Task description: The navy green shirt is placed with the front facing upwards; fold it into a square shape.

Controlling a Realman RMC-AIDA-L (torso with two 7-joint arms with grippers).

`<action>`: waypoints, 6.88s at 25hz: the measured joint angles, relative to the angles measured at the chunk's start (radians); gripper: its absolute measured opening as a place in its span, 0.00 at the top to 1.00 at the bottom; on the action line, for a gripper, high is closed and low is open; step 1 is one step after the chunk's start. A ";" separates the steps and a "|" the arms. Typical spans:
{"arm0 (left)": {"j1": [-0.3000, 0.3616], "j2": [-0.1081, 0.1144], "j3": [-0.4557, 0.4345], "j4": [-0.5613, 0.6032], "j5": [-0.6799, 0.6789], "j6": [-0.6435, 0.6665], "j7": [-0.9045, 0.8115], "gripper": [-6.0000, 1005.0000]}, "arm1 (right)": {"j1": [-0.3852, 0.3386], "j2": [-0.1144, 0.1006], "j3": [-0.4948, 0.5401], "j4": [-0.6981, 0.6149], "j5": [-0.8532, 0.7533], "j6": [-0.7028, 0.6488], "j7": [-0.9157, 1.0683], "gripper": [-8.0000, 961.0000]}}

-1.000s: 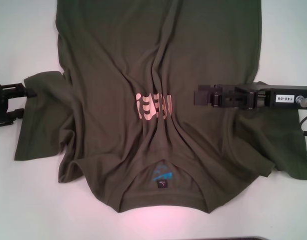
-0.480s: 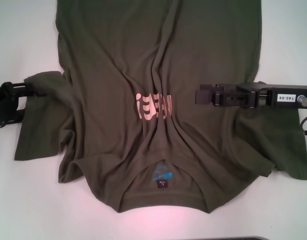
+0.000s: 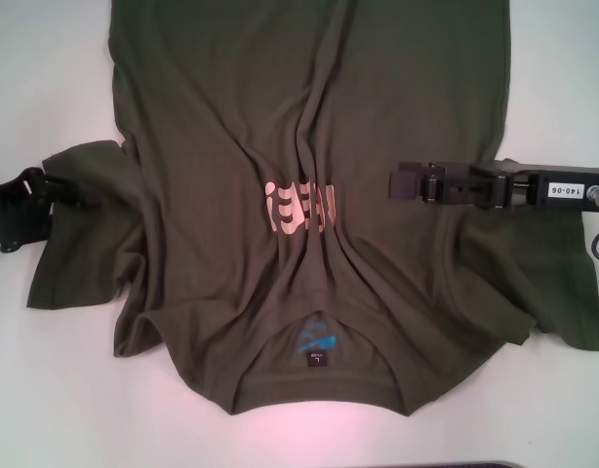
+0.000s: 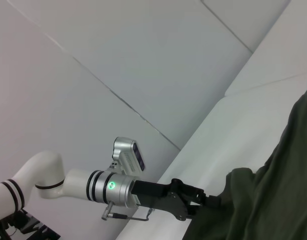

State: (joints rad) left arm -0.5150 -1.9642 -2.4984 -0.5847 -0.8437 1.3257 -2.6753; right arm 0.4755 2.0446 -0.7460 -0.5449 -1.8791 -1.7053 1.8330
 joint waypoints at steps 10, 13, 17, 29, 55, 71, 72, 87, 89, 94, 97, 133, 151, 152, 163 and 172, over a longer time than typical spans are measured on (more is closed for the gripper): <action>0.013 0.011 -0.018 -0.005 -0.006 0.025 -0.012 0.87 | -0.002 0.000 0.005 0.001 0.000 0.001 0.000 0.05; 0.016 0.020 -0.025 -0.015 -0.007 0.038 -0.020 0.92 | -0.002 0.000 0.005 0.000 0.000 0.001 0.000 0.05; 0.016 0.026 -0.039 -0.039 -0.008 0.072 -0.020 0.99 | -0.002 0.000 0.005 0.000 0.000 0.002 0.000 0.05; 0.029 0.047 -0.063 -0.089 0.005 0.082 -0.061 0.99 | 0.001 0.000 0.005 0.000 0.001 0.004 0.000 0.05; 0.029 0.068 -0.097 -0.168 0.006 0.058 -0.117 0.99 | 0.009 -0.002 0.005 0.000 0.000 0.012 0.002 0.05; 0.023 0.057 -0.113 -0.201 -0.009 0.144 -0.116 0.99 | 0.015 -0.002 0.003 -0.001 0.000 0.023 0.014 0.05; 0.019 0.049 -0.113 -0.202 -0.014 0.154 -0.115 0.99 | 0.016 -0.002 0.002 0.000 0.000 0.024 0.014 0.05; -0.044 -0.054 -0.102 -0.232 -0.043 0.200 -0.114 0.99 | 0.020 -0.002 -0.003 0.000 -0.001 0.029 0.014 0.05; -0.056 -0.065 -0.102 -0.238 -0.043 0.197 -0.114 0.99 | 0.019 -0.002 -0.003 0.000 -0.001 0.029 0.014 0.05; -0.090 -0.093 -0.100 -0.233 -0.043 0.170 -0.114 0.99 | 0.015 -0.002 -0.003 0.000 -0.002 0.028 0.014 0.05; -0.105 -0.104 -0.091 -0.220 -0.042 0.132 -0.113 0.99 | 0.013 -0.002 -0.003 0.000 -0.002 0.026 0.014 0.05; -0.150 -0.128 -0.033 -0.167 -0.080 0.090 -0.029 0.39 | 0.001 -0.008 0.005 0.002 -0.025 0.028 0.014 0.05; -0.079 -0.088 0.025 -0.279 -0.073 0.107 -0.013 0.28 | -0.013 -0.048 -0.002 -0.010 -0.068 0.037 -0.022 0.05; -0.079 -0.088 0.044 -0.279 -0.056 0.104 -0.010 0.28 | -0.011 -0.051 -0.001 -0.010 -0.078 0.036 -0.023 0.05; -0.051 -0.122 0.107 -0.266 -0.013 0.092 0.005 0.28 | -0.008 -0.066 0.005 -0.010 -0.093 0.044 -0.026 0.05; -0.029 -0.132 0.131 -0.257 0.019 0.054 0.005 0.28 | -0.006 -0.066 0.005 -0.010 -0.094 0.044 -0.028 0.05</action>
State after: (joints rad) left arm -0.5437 -2.0962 -2.3677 -0.8416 -0.8245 1.3800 -2.6703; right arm 0.4694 1.9785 -0.7409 -0.5554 -1.9728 -1.6613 1.8054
